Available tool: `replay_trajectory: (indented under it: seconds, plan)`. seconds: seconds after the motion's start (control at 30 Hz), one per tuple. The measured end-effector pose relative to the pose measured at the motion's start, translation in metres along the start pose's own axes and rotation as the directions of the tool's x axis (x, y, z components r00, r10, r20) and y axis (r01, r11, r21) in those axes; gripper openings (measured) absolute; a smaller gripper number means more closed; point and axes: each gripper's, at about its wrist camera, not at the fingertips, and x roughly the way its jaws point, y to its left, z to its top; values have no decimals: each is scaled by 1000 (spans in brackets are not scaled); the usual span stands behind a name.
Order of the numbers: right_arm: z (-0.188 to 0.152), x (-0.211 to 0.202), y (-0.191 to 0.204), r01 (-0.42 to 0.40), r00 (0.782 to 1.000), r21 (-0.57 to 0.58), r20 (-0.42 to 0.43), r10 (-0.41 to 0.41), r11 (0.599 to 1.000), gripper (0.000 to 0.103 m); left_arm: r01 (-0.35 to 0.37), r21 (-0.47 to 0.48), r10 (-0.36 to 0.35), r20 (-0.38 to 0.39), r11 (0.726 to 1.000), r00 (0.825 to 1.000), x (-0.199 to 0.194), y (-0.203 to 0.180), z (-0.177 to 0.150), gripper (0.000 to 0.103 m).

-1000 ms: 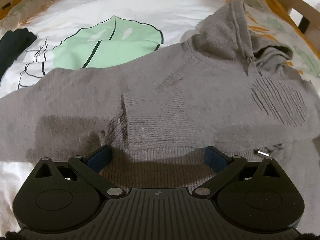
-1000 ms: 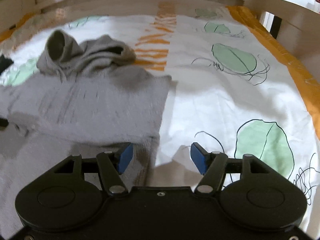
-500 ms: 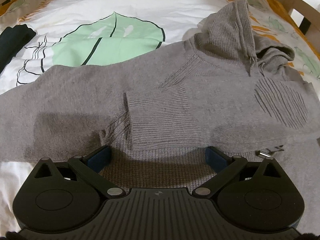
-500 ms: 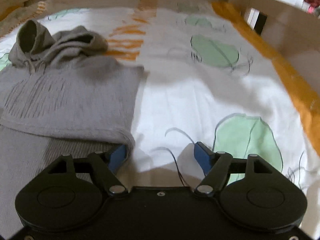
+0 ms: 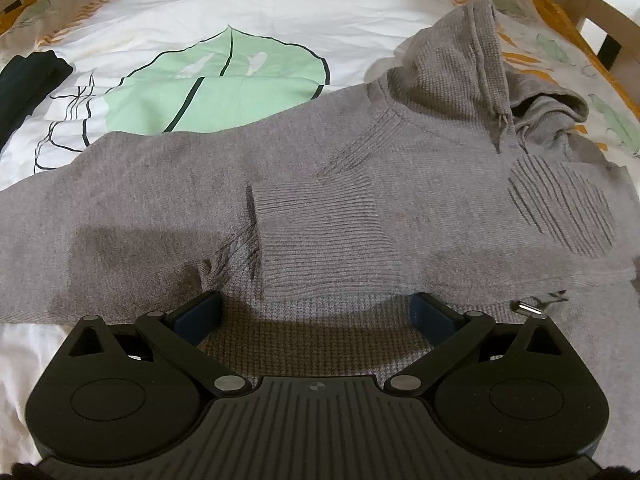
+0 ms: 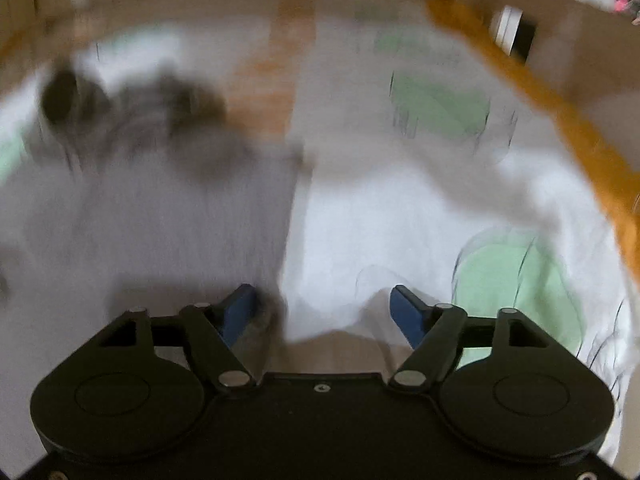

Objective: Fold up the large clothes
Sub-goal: 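Move the left gripper to the other sleeve cuff and close on it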

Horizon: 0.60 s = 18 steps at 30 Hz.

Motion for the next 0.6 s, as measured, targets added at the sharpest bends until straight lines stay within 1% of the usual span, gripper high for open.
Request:
replay_trajectory:
  seconds: [0.03,0.1,0.13,0.17,0.23,0.3,0.33,0.37,0.43,0.5,0.53,0.6]
  plan:
    - [-3,-1,-1,-4,1000,18,5,4,1000,80,5,1,-5,0,1000,1000,-1,1,0,102]
    - [4,-6,-2,0,1000,23,-14,0,1000,80,22,1,-22,6,1000,1000,-4,3,1,102]
    - [6,-14,-2,6,1000,30,5,-6,1000,81,39,-1,-39,13,999,999,-7,5,2,102]
    - [8,-22,-2,1,999,38,38,-2,999,81,65,-9,-65,30,998,997,-11,9,3,102]
    - [12,-38,1,-41,993,46,113,36,998,83,123,-43,-119,83,991,989,-25,22,7,102]
    - [15,-50,5,-110,979,59,180,98,992,88,143,-95,-129,142,985,982,-39,39,10,102]
    - [17,-55,9,-159,967,67,211,142,985,92,145,-124,-122,175,982,977,-47,49,11,102]
    - [17,-58,12,-202,956,75,231,180,977,94,144,-146,-113,200,979,973,-53,58,11,102]
    - [16,-61,20,-303,927,90,257,272,949,94,128,-195,-79,240,972,967,-65,81,9,102]
    - [15,-60,29,-386,900,107,260,349,916,97,101,-247,-33,265,964,964,-73,104,5,102]
    - [12,-58,35,-429,885,114,252,391,896,100,86,-274,-8,274,958,962,-77,116,1,102]
    - [6,-54,49,-498,856,119,229,464,859,102,51,-332,46,276,942,960,-80,140,-9,102]
